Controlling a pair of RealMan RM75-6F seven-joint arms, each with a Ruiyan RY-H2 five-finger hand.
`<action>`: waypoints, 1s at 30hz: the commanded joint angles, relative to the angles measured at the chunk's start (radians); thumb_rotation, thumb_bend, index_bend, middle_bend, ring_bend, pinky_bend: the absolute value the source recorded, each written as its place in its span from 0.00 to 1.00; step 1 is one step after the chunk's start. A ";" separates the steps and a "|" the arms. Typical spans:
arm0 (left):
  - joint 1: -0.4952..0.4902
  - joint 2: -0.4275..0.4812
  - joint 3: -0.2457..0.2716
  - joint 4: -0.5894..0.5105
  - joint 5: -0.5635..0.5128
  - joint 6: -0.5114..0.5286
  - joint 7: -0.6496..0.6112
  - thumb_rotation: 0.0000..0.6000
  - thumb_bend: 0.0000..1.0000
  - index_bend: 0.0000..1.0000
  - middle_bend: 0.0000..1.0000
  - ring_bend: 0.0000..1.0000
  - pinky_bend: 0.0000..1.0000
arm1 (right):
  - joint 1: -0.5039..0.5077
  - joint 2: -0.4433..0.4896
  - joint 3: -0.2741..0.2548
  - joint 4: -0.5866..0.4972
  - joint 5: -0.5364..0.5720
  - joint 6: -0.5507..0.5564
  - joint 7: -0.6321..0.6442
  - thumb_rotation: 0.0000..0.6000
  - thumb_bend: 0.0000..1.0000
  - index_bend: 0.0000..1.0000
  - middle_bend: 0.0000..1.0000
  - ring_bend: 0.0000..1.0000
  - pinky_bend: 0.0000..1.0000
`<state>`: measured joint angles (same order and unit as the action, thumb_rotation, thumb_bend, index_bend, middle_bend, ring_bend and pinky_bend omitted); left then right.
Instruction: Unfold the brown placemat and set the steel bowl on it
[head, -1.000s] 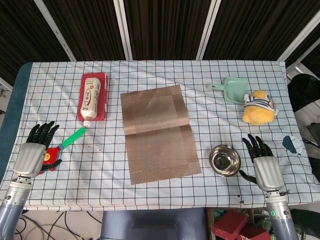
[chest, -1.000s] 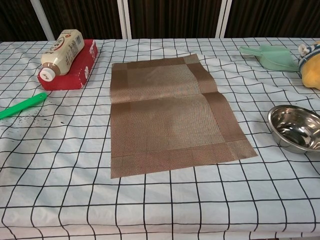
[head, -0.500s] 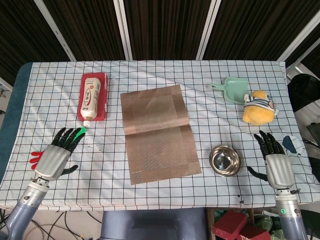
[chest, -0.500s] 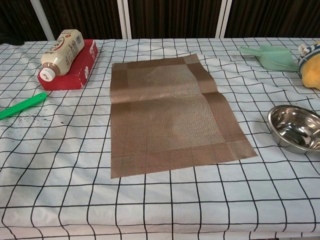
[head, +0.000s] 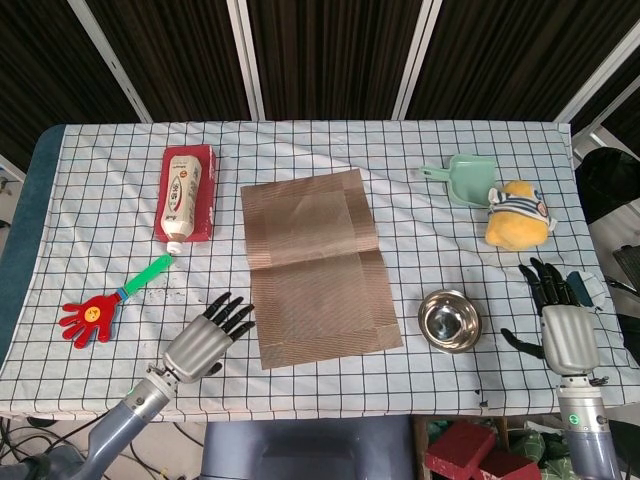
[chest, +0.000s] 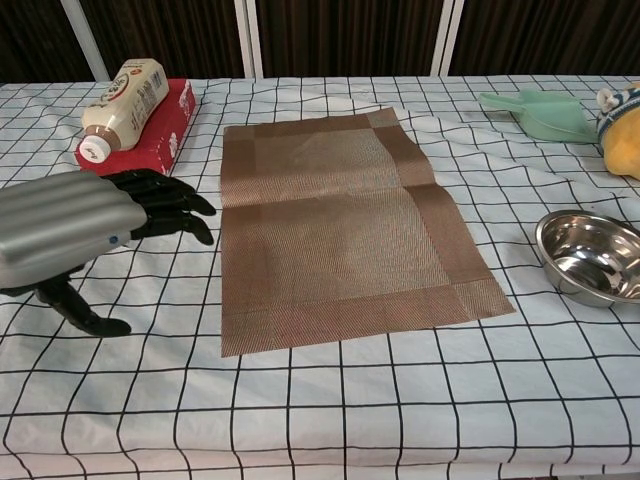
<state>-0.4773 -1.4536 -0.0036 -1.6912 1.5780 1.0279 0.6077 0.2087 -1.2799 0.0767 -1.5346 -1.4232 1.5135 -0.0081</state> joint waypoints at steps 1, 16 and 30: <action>-0.017 -0.037 -0.007 0.017 -0.025 -0.021 0.029 1.00 0.10 0.22 0.10 0.01 0.07 | -0.001 -0.001 0.003 0.002 0.001 -0.004 0.002 1.00 0.10 0.12 0.04 0.03 0.16; -0.049 -0.166 -0.012 0.079 -0.072 -0.045 0.069 1.00 0.10 0.24 0.10 0.01 0.07 | -0.008 -0.004 0.022 0.004 0.009 -0.025 0.012 1.00 0.11 0.13 0.04 0.03 0.16; -0.071 -0.243 -0.007 0.140 -0.075 -0.030 0.060 1.00 0.10 0.25 0.10 0.01 0.07 | -0.016 -0.007 0.035 0.003 0.006 -0.034 0.008 1.00 0.11 0.13 0.04 0.03 0.16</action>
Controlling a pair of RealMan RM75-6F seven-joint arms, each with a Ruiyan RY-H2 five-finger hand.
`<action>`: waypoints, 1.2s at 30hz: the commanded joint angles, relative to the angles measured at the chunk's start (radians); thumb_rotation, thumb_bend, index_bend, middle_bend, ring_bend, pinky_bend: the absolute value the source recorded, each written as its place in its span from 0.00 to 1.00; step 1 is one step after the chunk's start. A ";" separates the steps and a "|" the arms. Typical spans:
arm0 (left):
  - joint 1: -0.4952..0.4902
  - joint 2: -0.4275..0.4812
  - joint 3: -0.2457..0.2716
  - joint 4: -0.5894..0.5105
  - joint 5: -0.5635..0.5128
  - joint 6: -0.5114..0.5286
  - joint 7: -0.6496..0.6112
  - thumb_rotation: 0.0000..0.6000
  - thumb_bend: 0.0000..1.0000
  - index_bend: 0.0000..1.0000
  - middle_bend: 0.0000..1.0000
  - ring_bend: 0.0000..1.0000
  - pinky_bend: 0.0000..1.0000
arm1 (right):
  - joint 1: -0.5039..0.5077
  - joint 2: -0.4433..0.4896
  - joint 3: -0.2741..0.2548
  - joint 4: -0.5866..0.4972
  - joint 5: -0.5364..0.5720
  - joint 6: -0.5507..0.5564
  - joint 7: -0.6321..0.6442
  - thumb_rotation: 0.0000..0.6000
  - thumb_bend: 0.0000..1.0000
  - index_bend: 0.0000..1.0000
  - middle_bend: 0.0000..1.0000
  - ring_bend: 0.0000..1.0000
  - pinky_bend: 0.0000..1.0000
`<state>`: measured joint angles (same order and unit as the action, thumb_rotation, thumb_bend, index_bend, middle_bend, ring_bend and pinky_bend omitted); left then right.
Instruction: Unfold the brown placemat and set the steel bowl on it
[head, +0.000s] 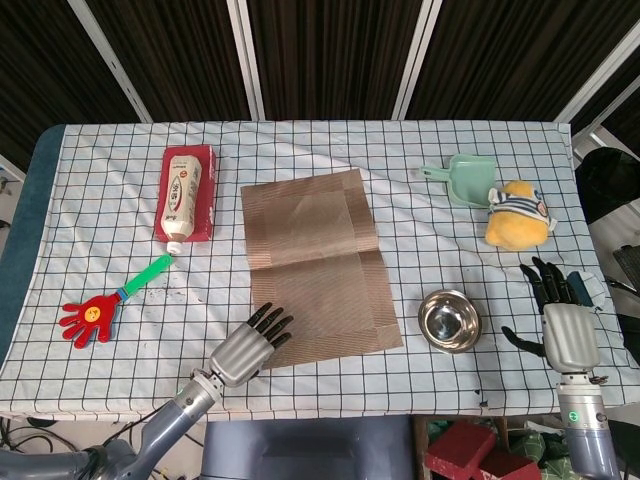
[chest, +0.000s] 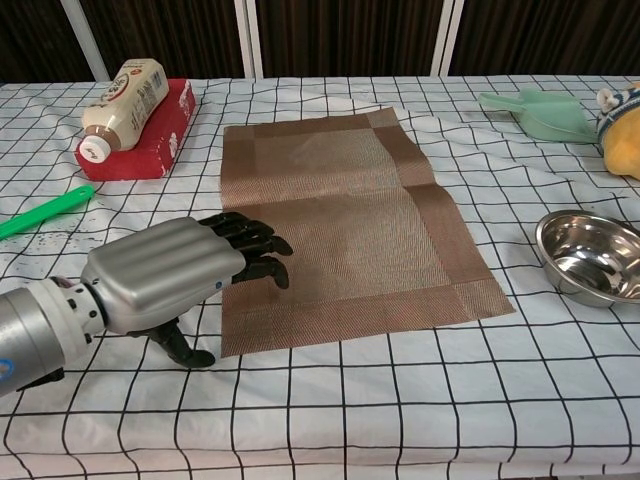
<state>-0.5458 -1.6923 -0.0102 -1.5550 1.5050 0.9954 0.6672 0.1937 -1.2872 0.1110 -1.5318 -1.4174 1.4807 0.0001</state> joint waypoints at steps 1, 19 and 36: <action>-0.004 -0.008 0.000 0.006 -0.002 0.003 0.000 1.00 0.10 0.25 0.10 0.01 0.07 | -0.001 0.000 0.002 -0.001 0.000 -0.002 0.001 1.00 0.11 0.13 0.04 0.03 0.16; -0.020 -0.038 0.013 0.055 0.009 0.023 -0.046 1.00 0.32 0.31 0.14 0.02 0.07 | -0.009 0.001 0.012 -0.005 -0.006 -0.010 0.006 1.00 0.12 0.13 0.04 0.03 0.16; -0.031 -0.024 0.014 0.064 0.043 0.055 -0.095 1.00 0.40 0.33 0.16 0.02 0.07 | -0.012 0.004 0.023 -0.010 0.001 -0.018 0.012 1.00 0.13 0.13 0.04 0.03 0.16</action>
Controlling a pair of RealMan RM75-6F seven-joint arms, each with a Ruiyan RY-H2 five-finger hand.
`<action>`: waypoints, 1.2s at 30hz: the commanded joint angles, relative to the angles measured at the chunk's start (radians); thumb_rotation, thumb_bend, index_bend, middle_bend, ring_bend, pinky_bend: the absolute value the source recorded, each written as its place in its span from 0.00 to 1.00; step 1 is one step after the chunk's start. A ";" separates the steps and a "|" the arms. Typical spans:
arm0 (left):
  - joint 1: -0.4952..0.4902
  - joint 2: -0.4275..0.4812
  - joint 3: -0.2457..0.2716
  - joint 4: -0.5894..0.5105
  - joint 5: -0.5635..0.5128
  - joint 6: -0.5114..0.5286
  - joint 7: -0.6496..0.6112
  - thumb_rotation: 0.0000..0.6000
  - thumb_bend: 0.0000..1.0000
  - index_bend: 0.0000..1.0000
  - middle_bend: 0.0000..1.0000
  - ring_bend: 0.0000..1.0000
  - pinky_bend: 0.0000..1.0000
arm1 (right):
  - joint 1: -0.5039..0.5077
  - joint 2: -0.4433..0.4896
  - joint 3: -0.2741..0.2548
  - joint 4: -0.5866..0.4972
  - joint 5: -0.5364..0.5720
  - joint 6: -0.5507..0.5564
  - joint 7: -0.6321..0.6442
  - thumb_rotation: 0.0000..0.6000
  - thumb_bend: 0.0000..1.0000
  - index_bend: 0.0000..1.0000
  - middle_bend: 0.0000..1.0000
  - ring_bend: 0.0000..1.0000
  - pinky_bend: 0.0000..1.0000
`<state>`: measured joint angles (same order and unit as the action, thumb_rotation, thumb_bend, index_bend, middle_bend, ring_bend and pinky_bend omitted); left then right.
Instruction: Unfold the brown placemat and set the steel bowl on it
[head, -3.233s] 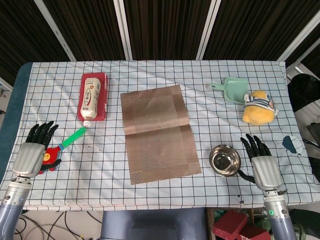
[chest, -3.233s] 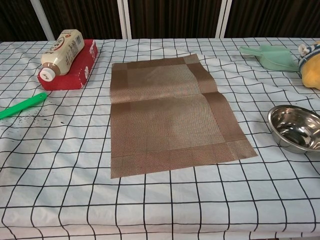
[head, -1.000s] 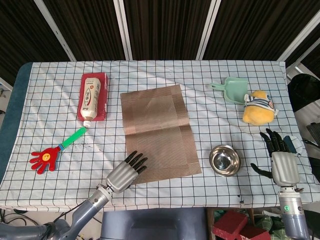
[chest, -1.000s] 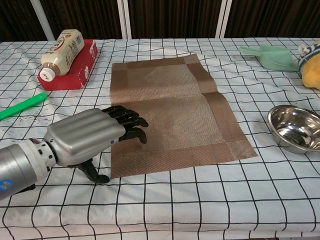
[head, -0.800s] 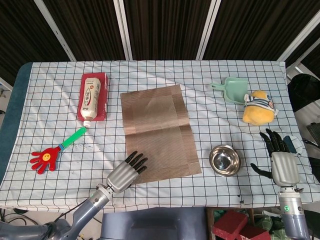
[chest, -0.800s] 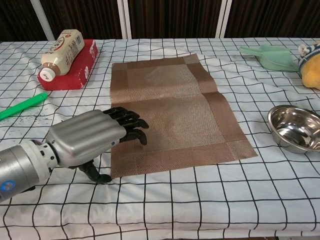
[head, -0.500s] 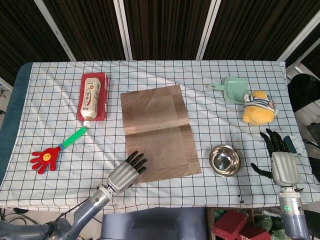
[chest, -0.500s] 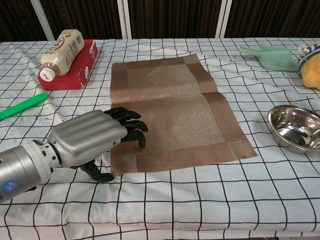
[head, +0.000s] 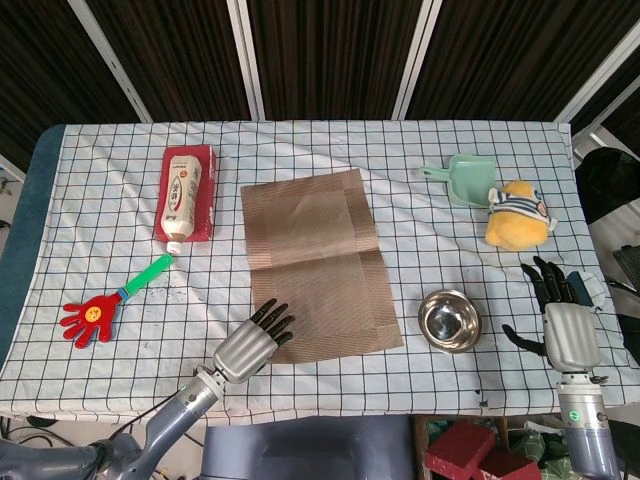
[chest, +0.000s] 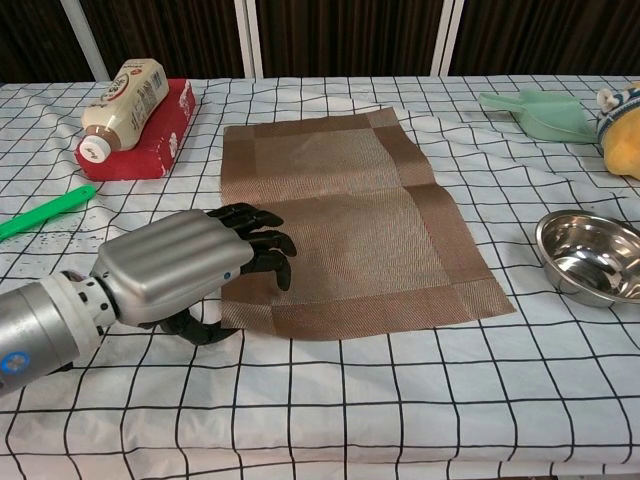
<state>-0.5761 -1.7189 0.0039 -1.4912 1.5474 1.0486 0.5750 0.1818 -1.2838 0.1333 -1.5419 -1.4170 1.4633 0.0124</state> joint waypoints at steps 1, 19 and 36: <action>-0.001 0.004 -0.001 0.001 -0.002 0.001 -0.006 1.00 0.40 0.33 0.16 0.02 0.07 | 0.000 0.000 0.000 0.000 0.001 -0.002 -0.001 1.00 0.13 0.13 0.04 0.03 0.16; -0.014 -0.017 0.003 0.048 0.035 0.027 -0.073 1.00 0.38 0.49 0.19 0.02 0.07 | -0.004 0.003 0.009 -0.008 0.011 -0.010 0.005 1.00 0.15 0.14 0.04 0.03 0.16; -0.016 -0.015 0.009 0.070 0.064 0.054 -0.125 1.00 0.39 0.65 0.23 0.02 0.07 | -0.006 0.006 0.013 -0.012 0.017 -0.016 0.005 1.00 0.15 0.14 0.04 0.03 0.16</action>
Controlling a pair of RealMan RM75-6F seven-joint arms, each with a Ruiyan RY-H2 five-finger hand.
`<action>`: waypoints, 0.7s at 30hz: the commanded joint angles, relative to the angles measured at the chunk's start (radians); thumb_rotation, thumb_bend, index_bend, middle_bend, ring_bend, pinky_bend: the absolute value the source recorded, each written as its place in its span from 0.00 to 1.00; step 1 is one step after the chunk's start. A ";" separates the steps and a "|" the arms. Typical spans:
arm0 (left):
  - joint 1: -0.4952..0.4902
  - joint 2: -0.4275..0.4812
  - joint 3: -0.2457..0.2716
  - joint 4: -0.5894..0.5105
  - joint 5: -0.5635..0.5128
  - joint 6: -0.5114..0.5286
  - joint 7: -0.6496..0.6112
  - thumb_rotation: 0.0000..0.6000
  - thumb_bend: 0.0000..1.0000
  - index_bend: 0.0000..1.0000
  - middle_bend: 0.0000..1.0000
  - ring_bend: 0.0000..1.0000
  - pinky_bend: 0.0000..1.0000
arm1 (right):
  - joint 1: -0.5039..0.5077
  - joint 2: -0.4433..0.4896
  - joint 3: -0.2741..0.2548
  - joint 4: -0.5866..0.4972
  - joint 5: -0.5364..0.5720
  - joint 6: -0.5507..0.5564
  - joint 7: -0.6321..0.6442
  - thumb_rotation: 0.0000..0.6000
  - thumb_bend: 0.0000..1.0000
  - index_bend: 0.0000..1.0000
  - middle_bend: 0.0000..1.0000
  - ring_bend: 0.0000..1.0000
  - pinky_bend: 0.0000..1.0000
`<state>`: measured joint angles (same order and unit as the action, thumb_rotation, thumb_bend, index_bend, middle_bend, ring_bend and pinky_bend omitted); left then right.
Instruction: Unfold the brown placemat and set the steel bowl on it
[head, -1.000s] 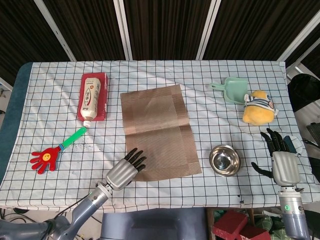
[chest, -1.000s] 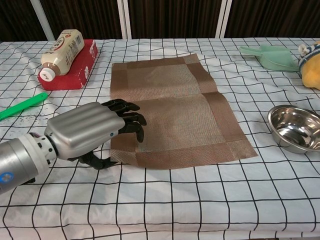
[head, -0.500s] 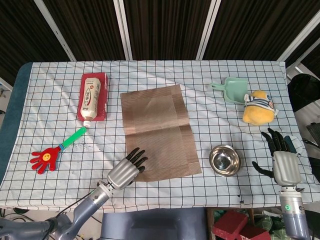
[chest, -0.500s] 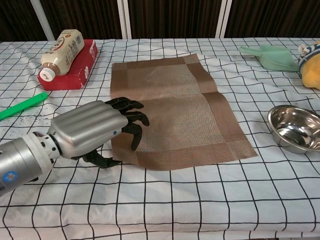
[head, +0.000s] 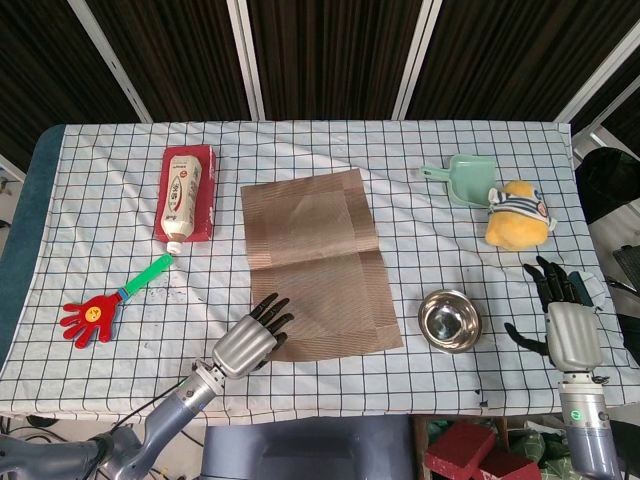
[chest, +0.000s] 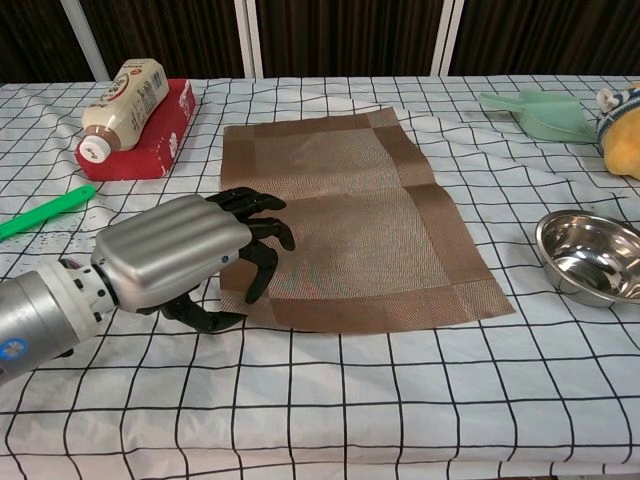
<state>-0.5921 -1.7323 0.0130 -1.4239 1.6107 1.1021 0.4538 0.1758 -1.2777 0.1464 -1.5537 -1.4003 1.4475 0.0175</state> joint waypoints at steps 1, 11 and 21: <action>-0.001 -0.002 0.000 0.005 0.001 0.001 -0.007 1.00 0.39 0.65 0.23 0.02 0.07 | 0.000 0.000 0.001 0.000 0.000 -0.001 0.001 1.00 0.15 0.14 0.04 0.03 0.16; -0.016 0.001 -0.047 -0.037 -0.006 0.021 -0.064 1.00 0.40 0.67 0.24 0.04 0.07 | -0.001 -0.002 0.008 0.002 0.010 -0.001 0.005 1.00 0.18 0.14 0.04 0.03 0.16; -0.039 0.015 -0.038 -0.110 0.014 0.001 -0.037 1.00 0.40 0.67 0.24 0.04 0.07 | 0.000 -0.008 0.020 0.011 0.027 -0.006 0.000 1.00 0.18 0.14 0.04 0.03 0.16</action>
<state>-0.6287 -1.7174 -0.0293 -1.5283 1.6209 1.1057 0.4146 0.1760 -1.2853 0.1645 -1.5436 -1.3750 1.4425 0.0177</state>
